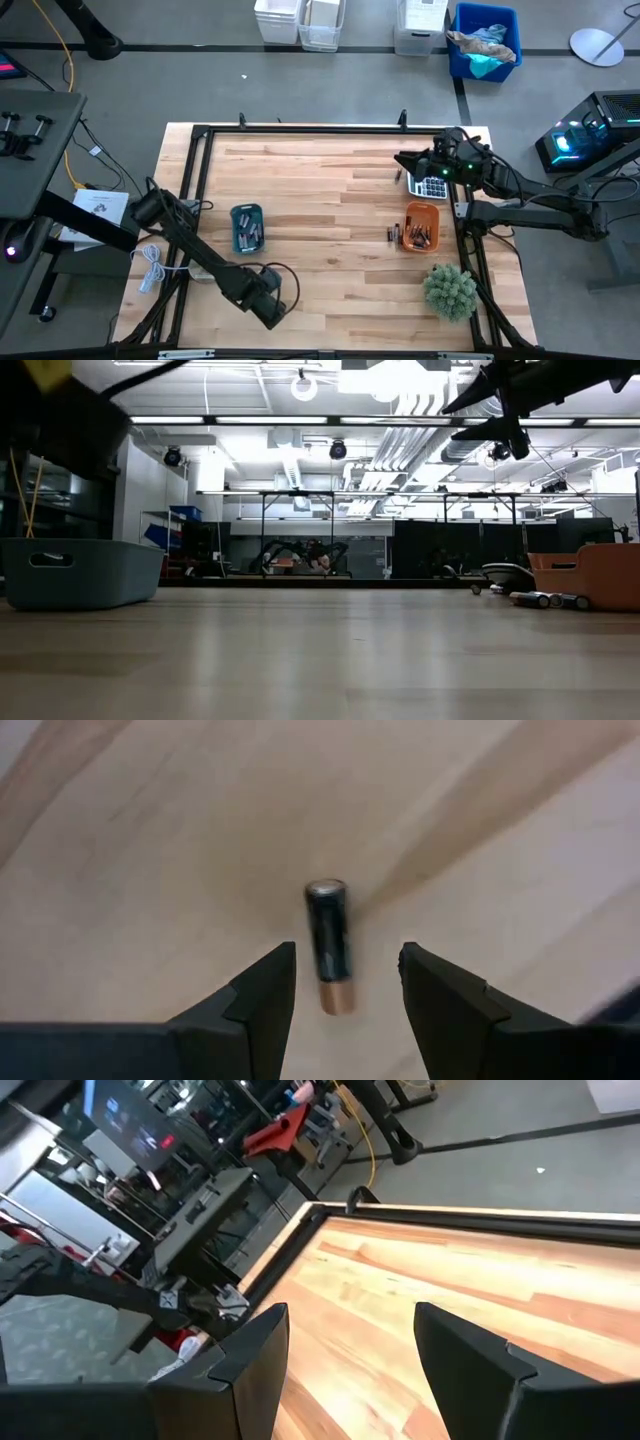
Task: Sort batteries
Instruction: Put the black battery into the orange bin
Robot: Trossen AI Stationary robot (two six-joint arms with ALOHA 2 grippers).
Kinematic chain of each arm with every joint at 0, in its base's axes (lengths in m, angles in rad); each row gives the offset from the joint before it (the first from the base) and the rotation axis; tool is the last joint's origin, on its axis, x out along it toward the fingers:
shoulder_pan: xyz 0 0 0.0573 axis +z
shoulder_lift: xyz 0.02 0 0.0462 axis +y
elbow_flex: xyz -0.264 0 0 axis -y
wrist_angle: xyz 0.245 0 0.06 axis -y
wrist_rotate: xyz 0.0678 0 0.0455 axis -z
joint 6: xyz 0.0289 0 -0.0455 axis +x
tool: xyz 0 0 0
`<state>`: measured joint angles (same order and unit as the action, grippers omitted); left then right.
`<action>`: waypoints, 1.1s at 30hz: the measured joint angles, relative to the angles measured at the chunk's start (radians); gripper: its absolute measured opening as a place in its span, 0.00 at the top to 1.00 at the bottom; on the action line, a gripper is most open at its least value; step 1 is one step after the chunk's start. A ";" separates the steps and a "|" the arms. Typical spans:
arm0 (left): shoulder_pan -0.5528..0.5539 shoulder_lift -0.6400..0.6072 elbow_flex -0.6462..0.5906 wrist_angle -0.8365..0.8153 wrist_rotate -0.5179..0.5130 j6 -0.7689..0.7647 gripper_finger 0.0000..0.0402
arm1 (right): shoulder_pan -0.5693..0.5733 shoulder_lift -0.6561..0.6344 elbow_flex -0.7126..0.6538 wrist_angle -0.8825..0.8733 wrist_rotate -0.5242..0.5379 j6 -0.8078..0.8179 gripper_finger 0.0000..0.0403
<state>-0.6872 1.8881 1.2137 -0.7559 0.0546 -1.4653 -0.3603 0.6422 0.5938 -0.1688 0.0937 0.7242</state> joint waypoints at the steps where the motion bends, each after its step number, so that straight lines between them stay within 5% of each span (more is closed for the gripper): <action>1: 0.000 0.010 0.000 -0.004 0.001 -0.003 0.58 | 0.000 0.000 0.000 -0.007 0.000 0.000 0.48; 9: 0.001 0.068 0.003 -0.005 0.034 -0.011 0.60 | 0.000 0.000 0.000 -0.033 -0.015 -0.005 0.48; 14: 0.040 0.038 -0.001 -0.012 0.046 0.071 0.89 | 0.000 0.000 0.000 -0.049 -0.064 -0.010 0.48; 22: 0.313 -0.106 -0.001 0.064 -0.227 0.485 0.94 | 0.000 0.000 0.000 -0.161 -0.142 0.058 0.48; 26: 0.502 -0.100 -0.001 0.284 -0.210 0.767 0.94 | 0.007 0.000 0.001 -0.494 -0.233 0.243 0.48; 30: 0.629 -0.095 0.000 0.457 -0.183 0.882 0.94 | 0.080 -0.003 0.000 -0.860 -0.226 0.287 0.55; 33: 0.678 -0.106 0.028 0.486 -0.171 0.979 0.94 | 0.142 -0.002 0.013 -0.887 -0.212 0.333 0.66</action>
<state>-0.0094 1.7818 1.2419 -0.2695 -0.1160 -0.4868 -0.2181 0.6406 0.6073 -1.0557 -0.1188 1.0570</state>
